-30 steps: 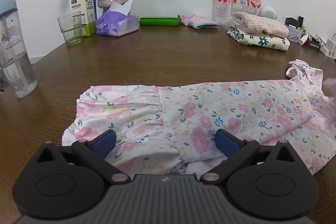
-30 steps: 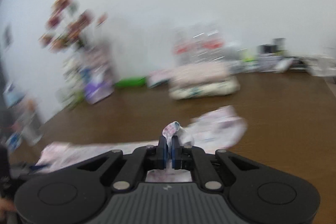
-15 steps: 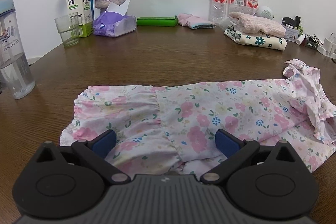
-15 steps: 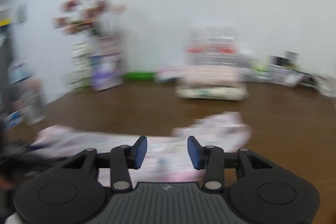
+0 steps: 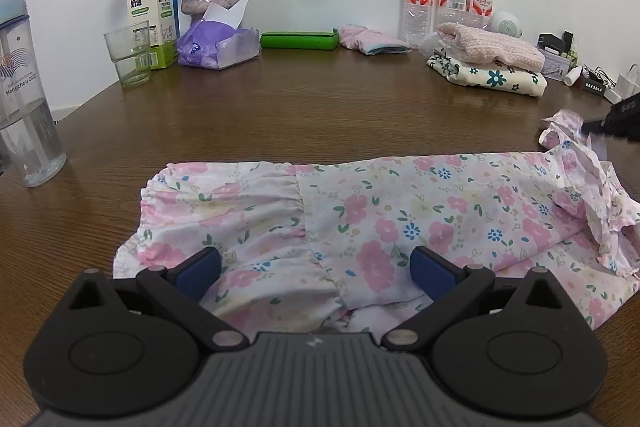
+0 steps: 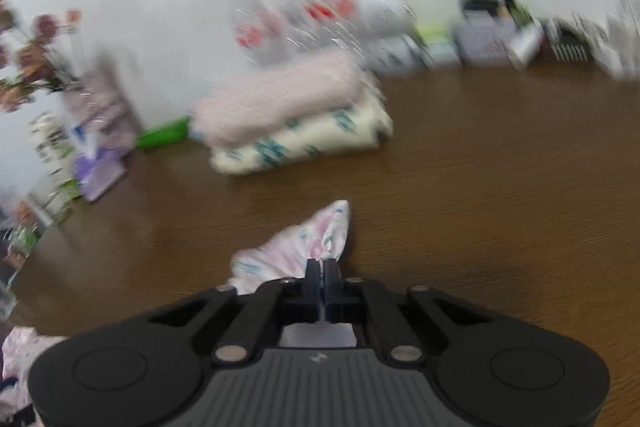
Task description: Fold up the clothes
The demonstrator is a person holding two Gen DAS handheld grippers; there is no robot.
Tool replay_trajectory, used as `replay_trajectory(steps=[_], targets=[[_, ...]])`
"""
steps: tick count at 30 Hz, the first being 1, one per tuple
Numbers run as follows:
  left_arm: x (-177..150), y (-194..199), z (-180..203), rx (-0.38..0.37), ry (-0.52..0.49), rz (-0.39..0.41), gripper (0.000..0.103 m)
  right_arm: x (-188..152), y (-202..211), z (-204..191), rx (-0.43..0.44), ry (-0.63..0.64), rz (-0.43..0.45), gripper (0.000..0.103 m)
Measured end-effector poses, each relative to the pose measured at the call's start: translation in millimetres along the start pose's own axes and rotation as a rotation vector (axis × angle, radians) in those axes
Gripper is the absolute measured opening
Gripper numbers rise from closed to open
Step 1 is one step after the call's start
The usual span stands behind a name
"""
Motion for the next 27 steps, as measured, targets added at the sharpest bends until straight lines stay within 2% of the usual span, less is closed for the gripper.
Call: replay_trajectory(steps=[3,5,8,10,12,13,16,17,19,21,22,24,26,27], targets=[[0,0,1,0.000,0.001,0.000,0.103,-2,49,-41,0.172,0.157,0.139,0.001],[0,0,1,0.000,0.001,-0.001,0.103,-20,63,-74,0.222,0.268,0.118,0.001],[0,0,1,0.001,-0.001,0.001,0.103,-59,62,-117,0.287,0.420,0.008,0.002],[0,3,1,-0.006,-0.001,0.012,0.103,-81,54,-136,0.278,0.522,-0.058,0.007],[0,15,-3,-0.018,0.015,0.052,0.103,-84,61,-144,0.258,0.600,-0.036,0.014],[-1,26,-6,-0.026,0.029,0.074,0.103,-77,71,-143,0.266,0.602,-0.007,0.017],[-4,62,-17,-0.067,0.066,0.120,0.103,-46,97,-140,0.316,0.592,0.087,0.036],[-5,71,-20,-0.071,0.071,0.110,0.103,-33,99,-142,0.330,0.589,0.120,0.037],[-8,80,-24,-0.081,0.071,0.050,0.100,-13,90,-154,0.326,0.662,0.114,0.038],[-11,80,-25,-0.068,0.060,-0.042,0.084,-7,65,-181,0.334,0.801,0.050,0.038],[-13,80,-26,-0.051,0.060,-0.072,0.082,-6,52,-198,0.345,0.860,0.027,0.038],[-19,82,-31,-0.040,0.093,-0.100,0.081,-5,25,-230,0.387,0.949,-0.032,0.044],[-25,84,-37,-0.052,0.154,-0.103,0.081,-13,4,-261,0.519,0.998,-0.135,0.045],[-28,83,-38,-0.052,0.161,-0.101,0.081,-17,-9,-276,0.558,1.015,-0.184,0.045]])
Point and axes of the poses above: each gripper's, at about its wrist camera, not at the fingertips, and y roughly against the way its jaws point, z to its right, x to its top, the point moved 3 cm from there along -y, roughly the way its jaws point, and after that the axes turned 11 degrees about -x, right-handed, at the moved point
